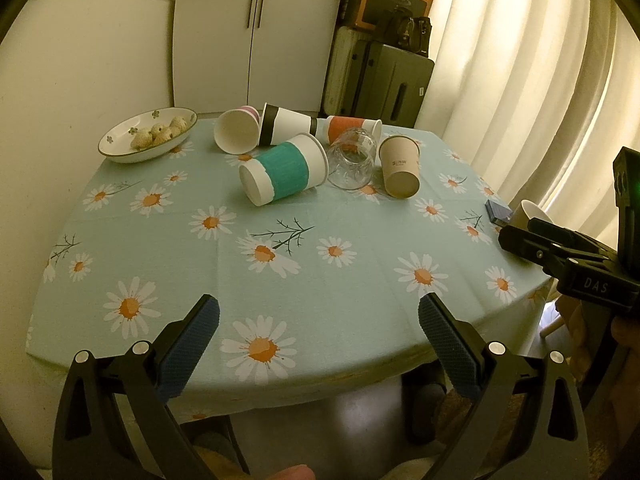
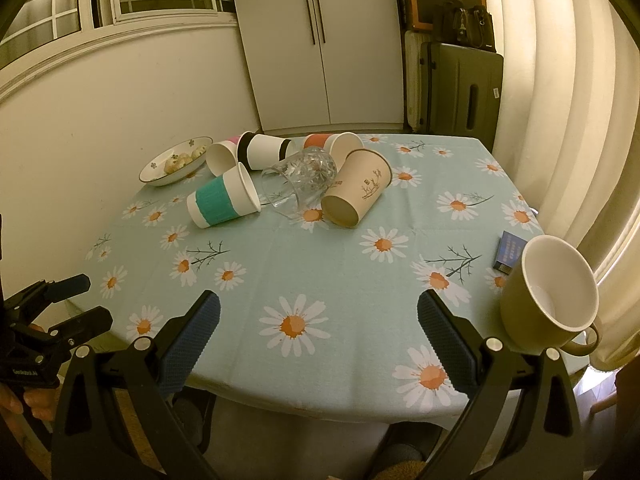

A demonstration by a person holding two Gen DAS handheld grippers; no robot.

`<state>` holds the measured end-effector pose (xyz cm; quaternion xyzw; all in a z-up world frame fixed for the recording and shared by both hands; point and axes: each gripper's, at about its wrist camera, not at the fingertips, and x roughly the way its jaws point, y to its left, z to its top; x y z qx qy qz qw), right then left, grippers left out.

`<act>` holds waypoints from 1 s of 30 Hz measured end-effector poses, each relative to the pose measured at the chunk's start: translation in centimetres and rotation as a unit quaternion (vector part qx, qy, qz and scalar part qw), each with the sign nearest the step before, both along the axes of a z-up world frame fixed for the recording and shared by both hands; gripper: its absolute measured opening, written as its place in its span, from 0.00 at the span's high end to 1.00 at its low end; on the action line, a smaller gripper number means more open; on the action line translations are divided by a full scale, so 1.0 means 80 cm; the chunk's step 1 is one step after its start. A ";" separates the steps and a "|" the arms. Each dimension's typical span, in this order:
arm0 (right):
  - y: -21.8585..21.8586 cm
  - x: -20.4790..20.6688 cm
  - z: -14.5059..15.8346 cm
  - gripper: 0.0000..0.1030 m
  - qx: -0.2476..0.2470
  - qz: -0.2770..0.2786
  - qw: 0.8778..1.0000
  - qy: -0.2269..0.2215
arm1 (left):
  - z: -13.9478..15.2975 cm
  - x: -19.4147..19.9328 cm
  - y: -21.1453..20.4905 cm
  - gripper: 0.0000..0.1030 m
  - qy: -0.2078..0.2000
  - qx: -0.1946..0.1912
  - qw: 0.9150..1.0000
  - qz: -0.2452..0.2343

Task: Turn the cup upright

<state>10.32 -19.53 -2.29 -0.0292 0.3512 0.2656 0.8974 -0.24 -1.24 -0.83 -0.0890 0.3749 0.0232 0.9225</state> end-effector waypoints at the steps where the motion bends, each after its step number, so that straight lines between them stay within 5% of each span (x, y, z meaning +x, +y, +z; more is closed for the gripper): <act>1: 0.000 0.000 0.000 0.05 -0.001 0.000 1.000 0.000 | 0.000 0.001 0.002 0.06 0.000 0.001 1.000 0.000; 12: 0.002 0.001 -0.002 0.05 -0.003 -0.003 1.000 0.002 | -0.003 0.009 0.002 0.06 0.010 0.007 1.000 -0.004; 20: 0.004 0.016 0.011 0.05 0.004 -0.013 1.000 0.012 | 0.013 0.049 0.013 0.06 0.030 0.028 0.998 -0.055; 30: 0.032 0.051 0.039 0.05 0.063 -0.003 0.996 0.055 | 0.066 0.146 0.043 0.06 0.072 0.101 0.981 -0.151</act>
